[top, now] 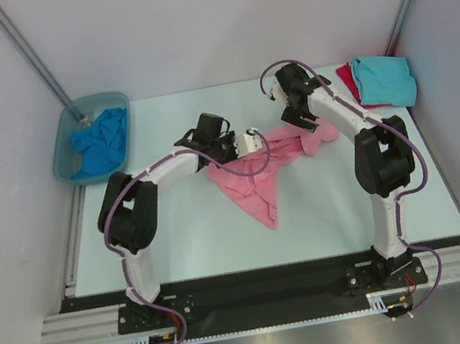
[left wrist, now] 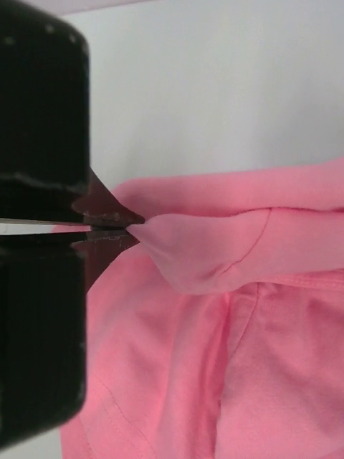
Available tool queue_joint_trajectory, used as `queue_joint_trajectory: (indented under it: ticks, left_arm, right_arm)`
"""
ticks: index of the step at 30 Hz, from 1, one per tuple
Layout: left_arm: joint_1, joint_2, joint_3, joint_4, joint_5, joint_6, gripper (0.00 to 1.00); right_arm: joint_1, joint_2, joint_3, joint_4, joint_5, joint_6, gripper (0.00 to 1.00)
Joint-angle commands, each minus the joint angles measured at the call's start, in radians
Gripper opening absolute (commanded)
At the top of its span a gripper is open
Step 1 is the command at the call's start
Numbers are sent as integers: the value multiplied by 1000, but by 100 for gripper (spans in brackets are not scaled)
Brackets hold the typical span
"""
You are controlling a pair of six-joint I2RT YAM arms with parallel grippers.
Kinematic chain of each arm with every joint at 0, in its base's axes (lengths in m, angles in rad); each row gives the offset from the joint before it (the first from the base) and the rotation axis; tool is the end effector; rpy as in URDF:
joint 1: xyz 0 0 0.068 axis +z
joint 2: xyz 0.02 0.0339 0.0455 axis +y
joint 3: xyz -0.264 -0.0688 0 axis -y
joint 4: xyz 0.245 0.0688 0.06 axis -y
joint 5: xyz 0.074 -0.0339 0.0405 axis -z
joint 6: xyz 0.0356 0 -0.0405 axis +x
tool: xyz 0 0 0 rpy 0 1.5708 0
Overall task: Fold and stack the t-shirts
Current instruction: Flatten the tshirt out
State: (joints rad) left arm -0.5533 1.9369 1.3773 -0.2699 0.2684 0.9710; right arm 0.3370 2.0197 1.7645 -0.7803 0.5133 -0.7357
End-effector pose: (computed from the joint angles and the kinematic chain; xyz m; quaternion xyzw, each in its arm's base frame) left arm 0.3584 -0.2325 0.2009 0.6729 0.6347 -0.0476 0.3770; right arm 0.4214 0.1291 0.2572 -0.4190 0.8361 -0.2906 0.2023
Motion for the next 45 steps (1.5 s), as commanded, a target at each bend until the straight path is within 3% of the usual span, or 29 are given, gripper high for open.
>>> queue_joint_trajectory:
  ticks: [1, 4, 6, 8, 9, 10, 14, 18, 22, 23, 25, 26, 28, 29, 35, 41, 45]
  left_arm:
    - [-13, 25, 46, 21, 31, 2, 0]
    - [-10, 25, 48, 38, 14, -6, 0]
    - [-8, 19, 45, 99, -73, -32, 0]
    - [-5, 39, 63, 336, -432, -48, 0]
    - [-5, 49, 63, 337, -434, -48, 0]
    - [10, 56, 95, 404, -554, -13, 0]
    - [72, 65, 169, 535, -710, 44, 0]
    - [121, 103, 285, 544, -796, 87, 0]
    - [147, 178, 293, 681, -873, 244, 0]
    - [148, 186, 304, 667, -880, 247, 6]
    - [150, 194, 295, 655, -884, 241, 48]
    - [150, 191, 284, 653, -885, 239, 76]
    - [148, 191, 270, 650, -894, 238, 88]
    - [148, 189, 269, 652, -899, 238, 99]
    - [150, 131, 238, 607, -862, 192, 100]
    - [150, 1, 181, 350, -712, 25, 97]
    - [165, -84, 67, 201, -667, -87, 97]
  right_arm:
    - [5, 2, 52, 9, -1, -4, 95]
    - [7, 8, 61, 9, -2, -2, 95]
    - [7, 8, 65, 9, -1, 1, 95]
    - [7, 5, 61, 9, -5, 5, 95]
    - [8, 5, 61, 7, -6, 6, 95]
    - [7, 7, 56, 7, -7, 6, 95]
    - [8, 10, 59, 15, -4, -1, 95]
    - [7, 14, 69, 12, -13, 1, 95]
    - [11, 16, 72, 7, -18, 4, 95]
    - [11, 16, 69, 6, -19, 5, 95]
    - [17, 14, 64, 1, -22, 12, 95]
    - [16, 14, 61, 1, -22, 12, 95]
    - [16, 5, 50, 0, -24, 10, 95]
    - [17, 1, 46, -2, -30, 9, 95]
    - [20, -30, 30, -62, -97, 18, 95]
    - [49, -52, 21, -102, -229, 53, 95]
    - [80, -35, 38, -77, -262, 55, 94]
